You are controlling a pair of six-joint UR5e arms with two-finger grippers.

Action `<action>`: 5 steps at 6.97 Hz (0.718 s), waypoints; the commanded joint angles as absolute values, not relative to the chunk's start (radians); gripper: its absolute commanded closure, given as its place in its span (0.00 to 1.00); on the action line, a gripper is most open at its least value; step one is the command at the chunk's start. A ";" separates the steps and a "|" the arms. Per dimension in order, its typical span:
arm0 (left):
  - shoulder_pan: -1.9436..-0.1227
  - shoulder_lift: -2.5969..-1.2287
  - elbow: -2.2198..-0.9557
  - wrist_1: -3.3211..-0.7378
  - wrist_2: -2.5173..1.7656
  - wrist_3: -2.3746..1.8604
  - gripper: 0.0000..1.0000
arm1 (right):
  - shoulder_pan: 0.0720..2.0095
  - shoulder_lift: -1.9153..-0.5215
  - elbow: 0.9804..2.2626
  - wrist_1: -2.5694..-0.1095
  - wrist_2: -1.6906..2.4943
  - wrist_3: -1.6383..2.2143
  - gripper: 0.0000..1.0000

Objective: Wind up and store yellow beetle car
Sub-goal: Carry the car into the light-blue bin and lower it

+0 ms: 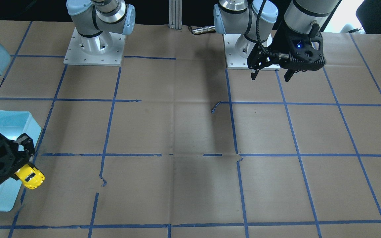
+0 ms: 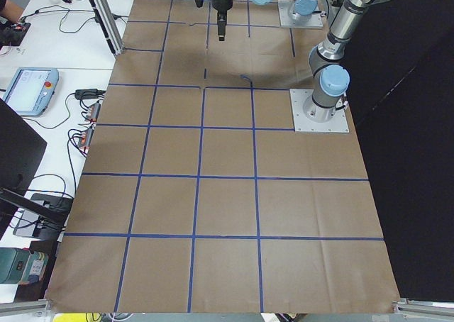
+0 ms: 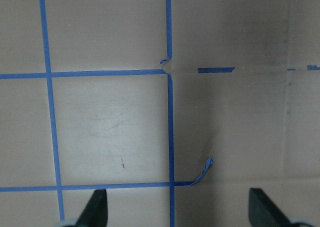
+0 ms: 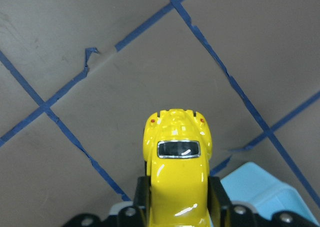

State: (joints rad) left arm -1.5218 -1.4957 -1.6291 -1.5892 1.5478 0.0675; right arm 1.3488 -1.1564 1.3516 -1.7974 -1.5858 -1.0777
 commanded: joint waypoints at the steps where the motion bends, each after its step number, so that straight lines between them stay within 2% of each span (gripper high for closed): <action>1: -1.522 -1.496 -1.629 -1.589 1.548 0.067 0.00 | 1.223 -1.169 1.342 -1.796 -1.577 -0.860 0.78; 5: -1.522 -1.496 -1.629 -1.588 1.548 0.067 0.00 | 1.085 -1.169 1.416 -1.796 -1.571 -0.387 0.79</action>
State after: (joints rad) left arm -1.5217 -1.4957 -1.6291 -1.5888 1.5478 0.0675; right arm 1.1118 -1.1692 1.3892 -1.7935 -1.5747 -0.4959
